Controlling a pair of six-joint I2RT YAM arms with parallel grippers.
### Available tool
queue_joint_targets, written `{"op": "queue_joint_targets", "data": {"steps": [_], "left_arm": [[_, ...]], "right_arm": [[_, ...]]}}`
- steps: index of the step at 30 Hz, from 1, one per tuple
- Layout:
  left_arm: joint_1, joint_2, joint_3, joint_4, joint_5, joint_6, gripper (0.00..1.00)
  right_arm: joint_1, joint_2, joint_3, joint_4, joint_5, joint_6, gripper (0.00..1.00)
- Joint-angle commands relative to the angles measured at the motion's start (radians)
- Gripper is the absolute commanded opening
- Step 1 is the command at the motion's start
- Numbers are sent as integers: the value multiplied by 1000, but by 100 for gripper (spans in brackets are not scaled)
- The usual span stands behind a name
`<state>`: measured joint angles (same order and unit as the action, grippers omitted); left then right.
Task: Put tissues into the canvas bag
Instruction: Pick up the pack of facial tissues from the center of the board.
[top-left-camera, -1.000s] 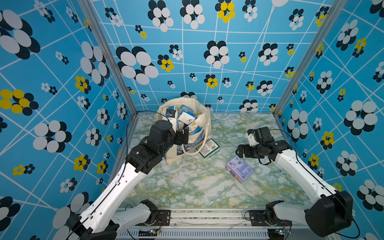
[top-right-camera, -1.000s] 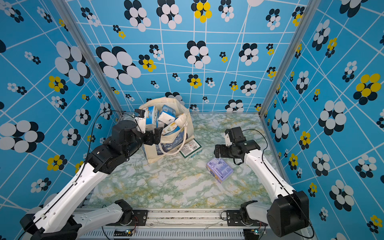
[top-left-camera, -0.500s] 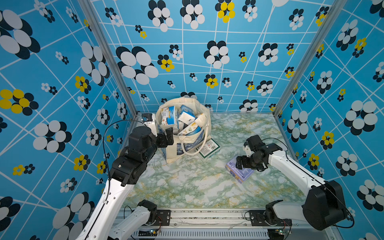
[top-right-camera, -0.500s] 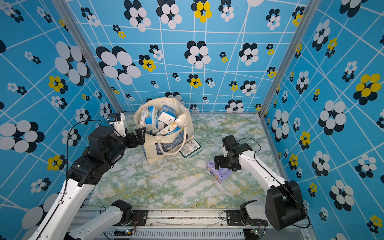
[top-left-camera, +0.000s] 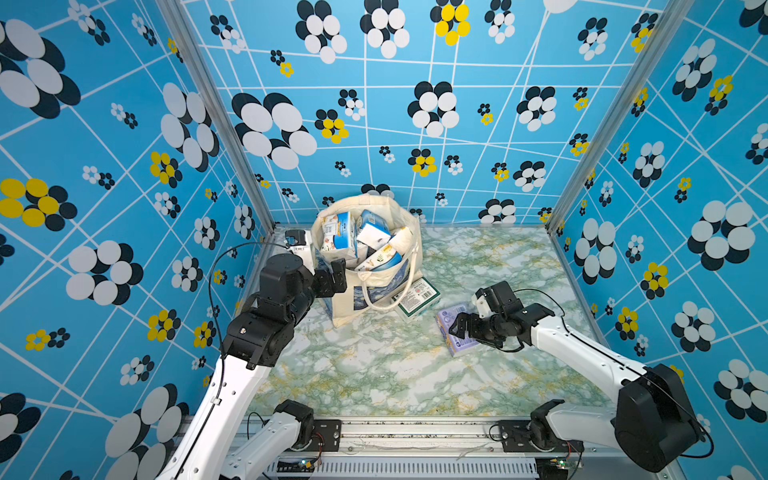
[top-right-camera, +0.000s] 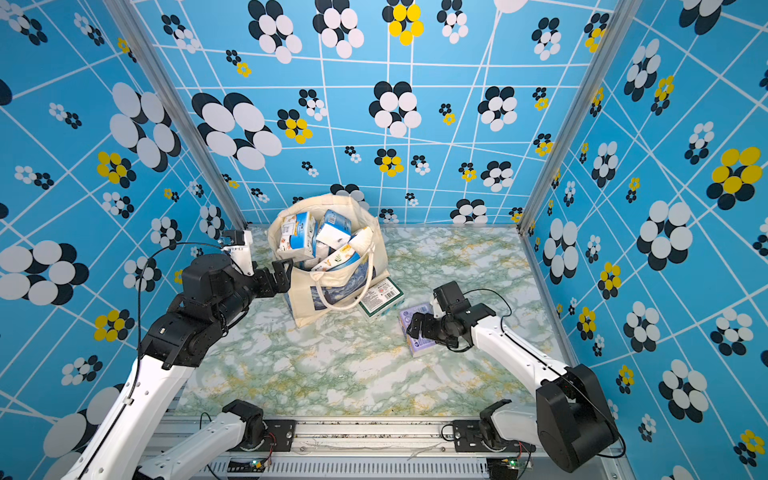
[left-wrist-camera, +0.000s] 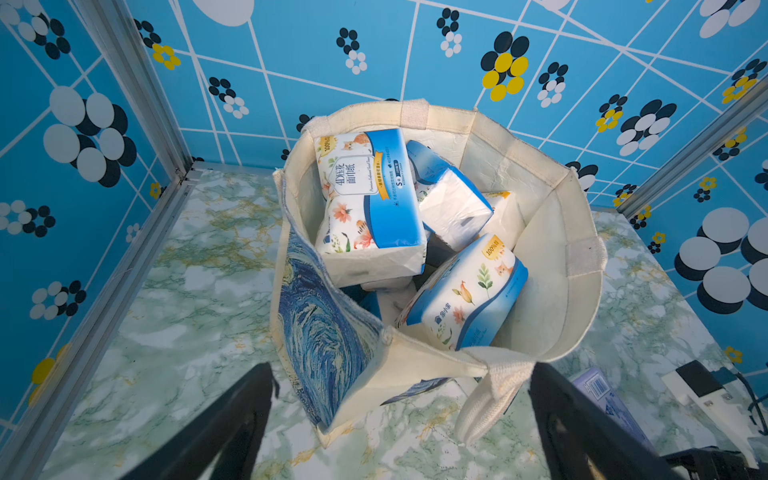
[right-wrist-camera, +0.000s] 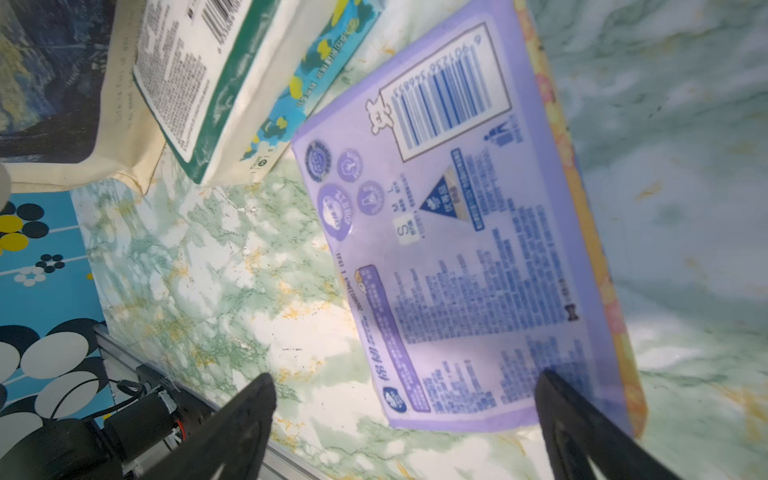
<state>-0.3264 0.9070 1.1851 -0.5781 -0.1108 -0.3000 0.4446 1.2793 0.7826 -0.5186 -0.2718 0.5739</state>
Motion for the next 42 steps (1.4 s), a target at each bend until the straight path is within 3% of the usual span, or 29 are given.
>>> {"op": "queue_joint_targets", "data": {"steps": [1, 6, 11, 17, 32, 42], "left_arm": [[15, 3, 7, -3, 24, 6, 99], [25, -25, -16, 10, 5, 18, 98], [39, -28, -6, -11, -11, 34, 97], [66, -46, 6, -43, -15, 47, 98], [103, -46, 17, -42, 7, 46, 97], [108, -42, 19, -37, 11, 45, 97]], "right_arm": [[3, -62, 36, -29, 77, 9, 99], [-1, -147, 40, -110, 191, -23, 97], [-38, -129, 50, -150, 224, -65, 89], [-112, -40, 37, -103, 143, -119, 77], [-209, 54, -73, 79, -62, -140, 71], [-216, 142, -92, 150, -165, -137, 66]]}}
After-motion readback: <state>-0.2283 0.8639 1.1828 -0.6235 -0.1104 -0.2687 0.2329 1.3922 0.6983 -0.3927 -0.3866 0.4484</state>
